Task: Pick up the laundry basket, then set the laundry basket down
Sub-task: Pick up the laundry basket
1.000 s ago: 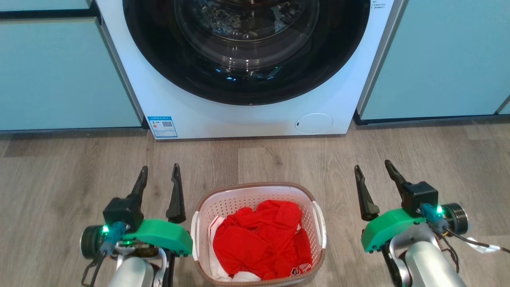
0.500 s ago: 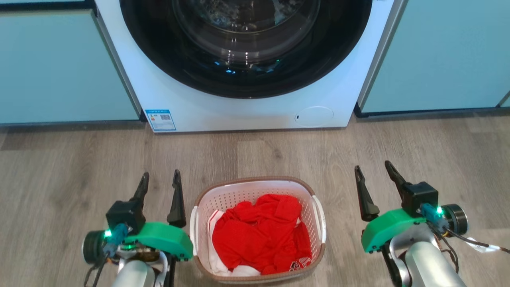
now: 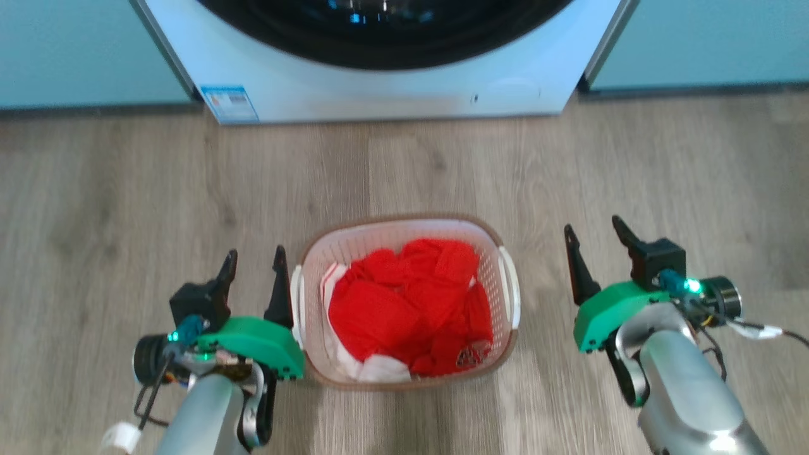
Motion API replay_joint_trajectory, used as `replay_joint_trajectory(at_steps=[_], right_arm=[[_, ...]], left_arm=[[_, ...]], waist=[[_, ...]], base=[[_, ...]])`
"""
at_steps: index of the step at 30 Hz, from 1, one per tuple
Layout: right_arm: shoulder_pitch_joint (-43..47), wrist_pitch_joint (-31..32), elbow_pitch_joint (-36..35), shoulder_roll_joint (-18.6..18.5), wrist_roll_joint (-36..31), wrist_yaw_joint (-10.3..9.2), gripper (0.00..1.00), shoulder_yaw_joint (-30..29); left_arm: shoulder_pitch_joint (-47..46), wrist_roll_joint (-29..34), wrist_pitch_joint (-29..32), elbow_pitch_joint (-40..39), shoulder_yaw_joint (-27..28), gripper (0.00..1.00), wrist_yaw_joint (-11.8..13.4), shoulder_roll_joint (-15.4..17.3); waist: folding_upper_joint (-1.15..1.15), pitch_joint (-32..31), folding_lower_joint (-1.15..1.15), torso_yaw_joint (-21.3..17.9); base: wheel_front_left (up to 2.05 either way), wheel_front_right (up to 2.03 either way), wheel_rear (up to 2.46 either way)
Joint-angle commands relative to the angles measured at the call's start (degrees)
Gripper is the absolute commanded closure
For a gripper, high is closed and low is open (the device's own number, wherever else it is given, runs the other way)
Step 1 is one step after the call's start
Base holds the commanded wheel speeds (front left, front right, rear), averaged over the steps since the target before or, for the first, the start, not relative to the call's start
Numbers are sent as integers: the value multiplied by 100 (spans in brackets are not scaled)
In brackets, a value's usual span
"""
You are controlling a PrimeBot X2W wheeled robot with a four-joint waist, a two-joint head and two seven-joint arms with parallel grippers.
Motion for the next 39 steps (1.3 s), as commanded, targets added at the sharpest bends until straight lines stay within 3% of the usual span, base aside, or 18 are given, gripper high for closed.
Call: replay_joint_trajectory(at_steps=[1, 7, 10, 23, 31, 39], right_arm=[[-220, -71, -63, -20, -22, 34, 0, 134], [-768, -71, 416, -14, 98, 34, 0, 219], [-1054, -71, 792, 0, 302, 34, 0, 324], [-2329, 156, 2857, 71, 1148, 34, 0, 1333], [-2773, 485, 3261, 80, 1782, 34, 0, 1804], [-3068, 975, 3284, 82, 2520, 34, 0, 2449]], left_arm=[[-263, 35, -54, -68, 174, 0, -6, 6], [-800, 19, -54, 565, 181, 0, -149, 6], [-1107, -100, -54, 1286, 58, 0, -311, 6], [-2456, -371, -54, 3363, -348, 0, -775, 6], [-3179, -713, 7, 4481, -831, 0, -1074, 6], [-3710, -970, 333, 4907, -1240, 0, -1184, 6]], waist=[[0, 455, -1, -3], [0, 1171, -1, -10], [0, 1461, -1, -31], [0, 2448, -1, 6], [0, 2862, -1, 64], [0, 3216, -1, 90]], base=[[0, 0, 0], [0, 0, 0], [0, 0, 0], [0, 0, 0], [0, 0, 0], [0, 0, 0]])
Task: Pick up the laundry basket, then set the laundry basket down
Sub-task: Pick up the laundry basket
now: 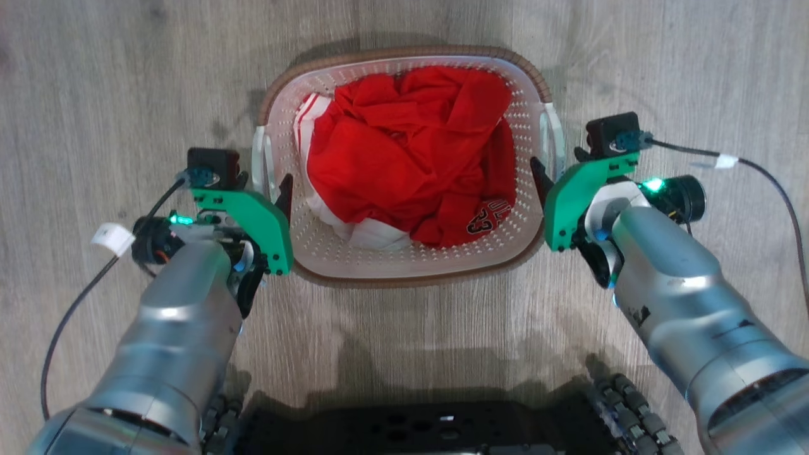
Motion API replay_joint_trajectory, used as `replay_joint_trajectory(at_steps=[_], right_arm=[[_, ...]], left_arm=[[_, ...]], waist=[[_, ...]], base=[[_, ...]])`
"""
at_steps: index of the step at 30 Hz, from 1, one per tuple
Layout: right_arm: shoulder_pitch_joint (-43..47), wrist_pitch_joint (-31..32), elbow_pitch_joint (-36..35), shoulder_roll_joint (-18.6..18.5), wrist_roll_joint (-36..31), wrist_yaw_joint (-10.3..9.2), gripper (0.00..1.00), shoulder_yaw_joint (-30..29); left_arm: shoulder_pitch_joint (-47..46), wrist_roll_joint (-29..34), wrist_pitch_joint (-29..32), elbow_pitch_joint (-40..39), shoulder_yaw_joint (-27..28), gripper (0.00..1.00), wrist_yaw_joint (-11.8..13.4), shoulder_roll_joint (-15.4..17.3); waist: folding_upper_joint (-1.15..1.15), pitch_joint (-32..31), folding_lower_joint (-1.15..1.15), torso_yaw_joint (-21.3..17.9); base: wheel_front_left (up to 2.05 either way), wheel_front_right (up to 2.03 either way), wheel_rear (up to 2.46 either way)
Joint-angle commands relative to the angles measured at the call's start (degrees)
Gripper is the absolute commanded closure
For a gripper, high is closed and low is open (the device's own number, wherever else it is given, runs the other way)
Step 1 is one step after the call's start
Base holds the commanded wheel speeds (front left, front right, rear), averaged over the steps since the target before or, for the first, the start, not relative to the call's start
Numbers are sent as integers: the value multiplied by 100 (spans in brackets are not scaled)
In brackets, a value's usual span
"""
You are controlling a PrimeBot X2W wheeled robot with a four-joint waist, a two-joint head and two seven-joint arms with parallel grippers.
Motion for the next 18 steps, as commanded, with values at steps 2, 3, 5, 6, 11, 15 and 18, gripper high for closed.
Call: replay_joint_trajectory(at_steps=[2, 3, 5, 6, 11, 15, 18], right_arm=[[49, 61, -1, 102, 147, 34, 0, 180], [5, 81, 12, 102, 206, 34, 0, 215], [-87, 118, 45, 102, 293, 34, 0, 300], [-134, 134, 67, 101, 325, 34, 0, 346], [-359, 262, 246, 102, 491, 34, 0, 499], [-465, 401, 248, 102, 664, 34, 0, 644], [-503, 459, 208, 102, 780, 34, 0, 716]], left_arm=[[-24, -55, 78, 50, -17, 0, -24, 130], [-64, -66, 125, 68, -51, 0, -27, 130], [-124, -108, 251, 101, -98, 0, -31, 130], [-147, -148, 330, 113, -110, 0, -35, 130], [-319, -286, 574, 139, -229, 0, -56, 130], [-430, -326, 718, 164, -314, 0, -62, 130], [-456, -420, 878, 174, -296, 0, -65, 130]], waist=[[0, 118, 0, 26], [0, 155, 0, 34], [0, 227, 0, 41], [0, 260, 0, 43], [0, 430, 0, 57], [0, 542, 0, 56], [0, 589, 0, 43]], base=[[0, 0, 0], [0, 0, 0], [0, 0, 0], [0, 0, 0], [0, 0, 0], [0, 0, 0], [0, 0, 0]])
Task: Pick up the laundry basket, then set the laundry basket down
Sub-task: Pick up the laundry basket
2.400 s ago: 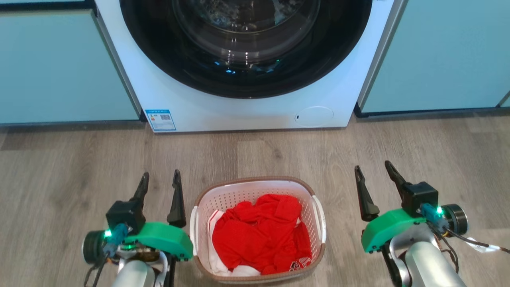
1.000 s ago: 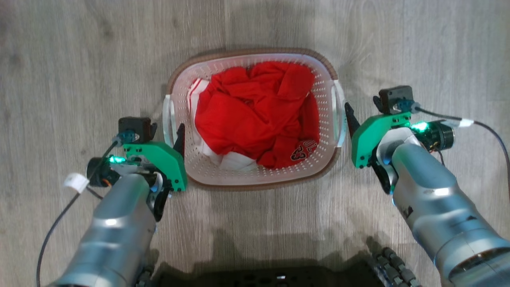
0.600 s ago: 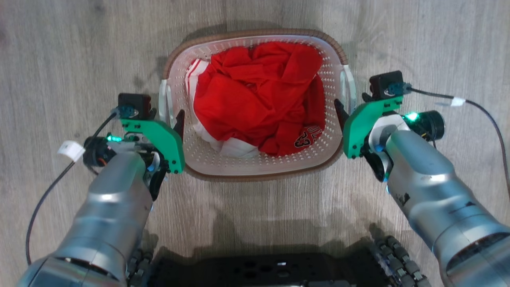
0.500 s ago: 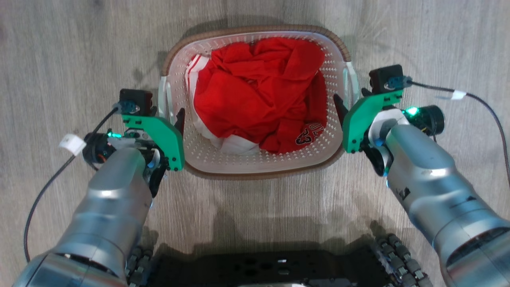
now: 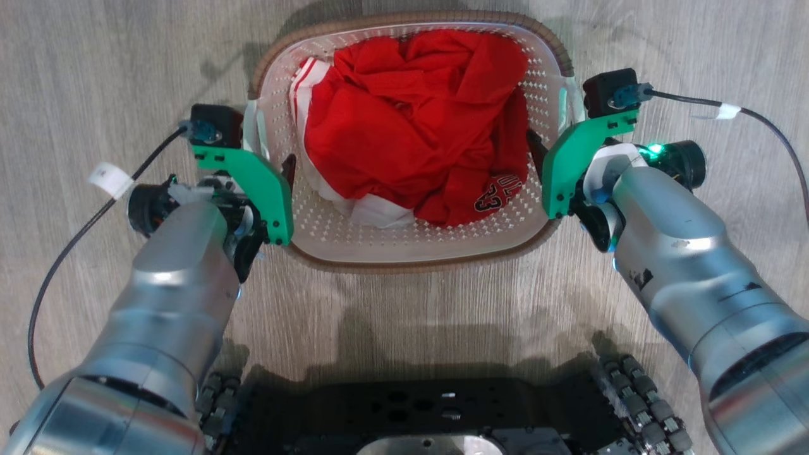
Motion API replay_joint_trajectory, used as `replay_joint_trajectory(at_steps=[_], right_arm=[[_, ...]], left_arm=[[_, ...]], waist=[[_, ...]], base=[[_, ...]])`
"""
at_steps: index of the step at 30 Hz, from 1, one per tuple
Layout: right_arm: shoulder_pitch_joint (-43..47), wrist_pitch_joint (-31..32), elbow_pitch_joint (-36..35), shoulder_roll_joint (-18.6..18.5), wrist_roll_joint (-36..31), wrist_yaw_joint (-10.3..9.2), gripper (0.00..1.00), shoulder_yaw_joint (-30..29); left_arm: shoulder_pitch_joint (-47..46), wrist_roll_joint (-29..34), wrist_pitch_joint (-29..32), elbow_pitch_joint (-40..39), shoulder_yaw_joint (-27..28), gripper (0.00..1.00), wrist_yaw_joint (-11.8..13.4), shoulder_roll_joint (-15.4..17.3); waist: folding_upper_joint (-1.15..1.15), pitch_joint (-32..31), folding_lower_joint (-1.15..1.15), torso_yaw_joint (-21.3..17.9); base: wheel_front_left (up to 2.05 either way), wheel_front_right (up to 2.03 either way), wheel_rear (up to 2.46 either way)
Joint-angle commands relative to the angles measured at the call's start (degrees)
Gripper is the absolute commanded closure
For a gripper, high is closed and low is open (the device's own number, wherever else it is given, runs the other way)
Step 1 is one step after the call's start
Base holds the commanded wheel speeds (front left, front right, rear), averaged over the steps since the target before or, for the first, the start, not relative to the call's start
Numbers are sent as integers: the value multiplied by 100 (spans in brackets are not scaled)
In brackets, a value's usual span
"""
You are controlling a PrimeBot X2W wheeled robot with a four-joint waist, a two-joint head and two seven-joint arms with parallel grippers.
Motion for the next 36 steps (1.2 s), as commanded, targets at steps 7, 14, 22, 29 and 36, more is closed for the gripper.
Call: replay_joint_trajectory(at_steps=[7, 14, 22, 29, 36], right_arm=[[27, 73, 81, 104, 210, 34, 0, 253], [-5, 110, 81, 105, 423, 34, 0, 457], [-50, 125, 102, 105, 587, 34, 100, 714], [-103, 88, 160, 86, 732, 34, 100, 867], [-78, 195, 192, 56, 936, 34, 100, 1000]], left_arm=[[12, -122, 186, 31, -111, 0, -27, 139], [-39, -260, 196, 28, -302, 0, -33, 139], [-30, -507, 263, -72, -526, 100, -37, 139], [1, -740, 331, -135, -768, 100, -37, 139], [25, -895, 360, -127, -1022, 100, -38, 139]], waist=[[0, 140, 0, 9], [0, 178, 0, 34], [0, 203, 0, 67], [0, 205, 0, 99], [0, 119, 0, 77]], base=[[0, 0, 0], [0, 0, 0], [0, 0, 0], [0, 0, 0], [0, 0, 0]])
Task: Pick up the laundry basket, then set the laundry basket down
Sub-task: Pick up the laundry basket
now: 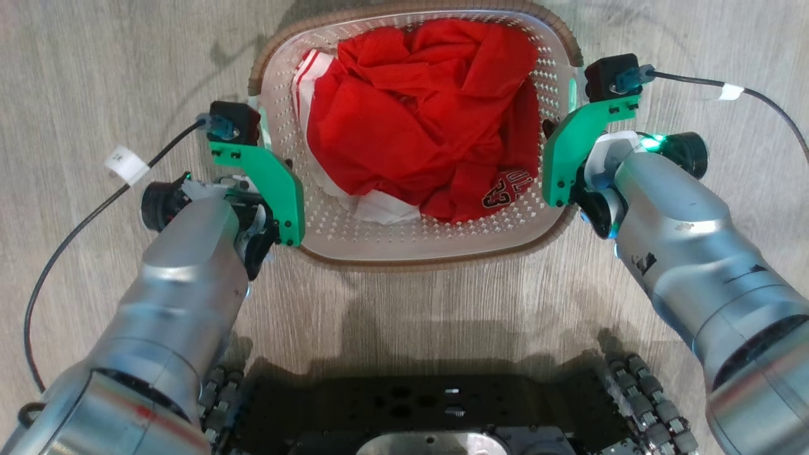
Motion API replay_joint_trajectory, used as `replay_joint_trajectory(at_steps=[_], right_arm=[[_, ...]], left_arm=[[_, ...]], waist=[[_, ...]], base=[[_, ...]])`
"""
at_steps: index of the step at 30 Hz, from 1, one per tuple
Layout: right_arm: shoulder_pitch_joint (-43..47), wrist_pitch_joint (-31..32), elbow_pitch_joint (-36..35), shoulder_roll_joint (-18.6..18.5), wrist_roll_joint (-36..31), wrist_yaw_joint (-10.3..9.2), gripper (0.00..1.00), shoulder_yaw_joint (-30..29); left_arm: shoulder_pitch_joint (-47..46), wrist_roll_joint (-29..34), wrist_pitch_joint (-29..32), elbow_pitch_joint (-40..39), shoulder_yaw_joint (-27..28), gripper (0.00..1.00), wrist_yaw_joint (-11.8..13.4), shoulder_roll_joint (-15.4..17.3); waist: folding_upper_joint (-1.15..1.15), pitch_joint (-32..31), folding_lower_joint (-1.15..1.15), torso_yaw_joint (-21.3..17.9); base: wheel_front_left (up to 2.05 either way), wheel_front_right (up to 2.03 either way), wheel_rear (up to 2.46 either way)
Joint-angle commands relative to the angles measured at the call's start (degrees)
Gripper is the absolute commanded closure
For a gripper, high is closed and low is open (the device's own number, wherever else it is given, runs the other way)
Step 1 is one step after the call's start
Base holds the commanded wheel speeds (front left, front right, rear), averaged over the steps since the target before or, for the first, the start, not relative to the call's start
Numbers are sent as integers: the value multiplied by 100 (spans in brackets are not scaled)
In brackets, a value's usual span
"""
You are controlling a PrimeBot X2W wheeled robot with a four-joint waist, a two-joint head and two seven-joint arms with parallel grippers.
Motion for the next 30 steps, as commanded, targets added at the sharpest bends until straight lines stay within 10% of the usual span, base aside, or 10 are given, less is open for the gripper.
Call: replay_joint_trajectory(at_steps=[1, 30], right_arm=[[292, 62, -29, 76, 17, 35, 100, 163], [1391, 1860, 52, 122, 857, 35, 100, 649]], left_arm=[[141, -40, 18, -48, -52, 100, -38, 141], [975, -1084, 1361, -436, -1488, 100, -38, 266]], waist=[[0, -63, 0, -16], [0, -2744, 0, -31]], base=[[0, 0, 0], [0, 0, 0]])
